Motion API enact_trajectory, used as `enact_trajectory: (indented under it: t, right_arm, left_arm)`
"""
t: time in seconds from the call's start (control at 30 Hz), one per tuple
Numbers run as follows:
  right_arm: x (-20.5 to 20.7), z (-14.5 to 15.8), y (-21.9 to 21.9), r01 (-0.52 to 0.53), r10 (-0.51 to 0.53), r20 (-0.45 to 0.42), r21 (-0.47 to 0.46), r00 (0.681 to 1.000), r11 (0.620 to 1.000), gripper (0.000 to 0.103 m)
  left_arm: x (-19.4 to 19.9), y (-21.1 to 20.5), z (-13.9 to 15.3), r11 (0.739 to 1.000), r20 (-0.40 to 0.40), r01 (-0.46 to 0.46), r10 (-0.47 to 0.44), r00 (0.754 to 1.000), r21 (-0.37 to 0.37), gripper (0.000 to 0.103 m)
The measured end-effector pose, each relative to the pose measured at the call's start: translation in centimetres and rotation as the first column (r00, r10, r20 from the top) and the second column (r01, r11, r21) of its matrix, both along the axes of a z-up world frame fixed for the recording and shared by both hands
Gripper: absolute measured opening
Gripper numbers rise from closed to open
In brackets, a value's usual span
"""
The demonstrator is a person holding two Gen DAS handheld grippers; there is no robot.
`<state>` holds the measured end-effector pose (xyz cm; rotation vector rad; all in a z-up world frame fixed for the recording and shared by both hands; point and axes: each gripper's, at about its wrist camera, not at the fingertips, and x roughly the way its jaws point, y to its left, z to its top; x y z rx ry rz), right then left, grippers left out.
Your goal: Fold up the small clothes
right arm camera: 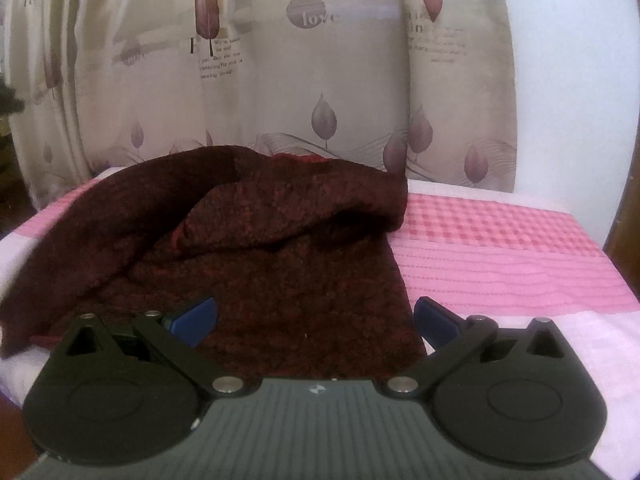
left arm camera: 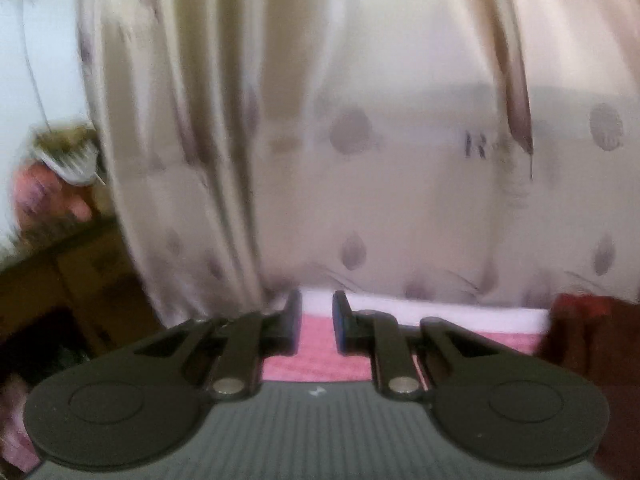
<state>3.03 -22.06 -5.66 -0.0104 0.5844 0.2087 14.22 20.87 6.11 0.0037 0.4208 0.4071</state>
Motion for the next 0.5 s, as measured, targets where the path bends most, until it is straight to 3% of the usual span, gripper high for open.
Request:
enact_trajectory:
  t: [0.07,0.13,0.17,0.2,0.27,0.33,0.43,0.5]
  right_arm:
    - [0.4,-0.1,0.0,-0.001,0.001,-0.016,0.004,1.000,1.000,0.103]
    - [0.4,-0.1,-0.2,-0.006,0.006,-0.018,0.012,1.000,1.000,0.103]
    - [0.5,0.0,-0.4,-0.006,0.006,-0.009,0.016,1.000,1.000,0.103]
    - [0.5,0.0,-0.5,-0.003,0.003,-0.002,0.021,1.000,1.000,0.103]
    - [0.7,-0.1,-0.5,-0.002,0.002,-0.003,0.038,1.000,0.999,0.103]
    - [0.8,-0.3,-0.3,-0.019,0.020,-0.019,0.050,1.000,0.999,0.103]
    - [0.5,-0.7,0.4,-0.053,0.054,-0.027,0.028,0.998,0.998,0.103]
    - [0.0,-0.7,0.8,-0.075,0.075,-0.026,0.014,0.997,0.997,0.103]
  left_arm:
    - [-0.7,1.0,-0.3,0.987,-0.031,0.090,-0.095,0.995,-0.135,0.016]
    - [-2.6,0.4,-1.3,0.968,-0.038,0.186,-0.194,0.980,-0.166,0.017]
    - [-3.6,0.1,-1.9,0.962,-0.058,0.214,-0.226,0.972,-0.167,0.029]
    - [-4.8,-0.2,-2.8,0.951,-0.088,0.244,-0.264,0.961,-0.189,0.057]
    - [-7.2,-0.5,-4.8,0.930,-0.086,0.269,-0.298,0.951,-0.252,0.096]
    - [-9.6,-0.1,-6.6,0.902,-0.053,0.304,-0.335,0.941,-0.307,0.099]
    - [-12.2,0.1,-9.2,0.881,-0.099,0.317,-0.372,0.923,-0.352,0.099]
    - [-14.8,0.1,-10.5,0.819,-0.071,0.347,-0.422,0.904,-0.456,0.098]
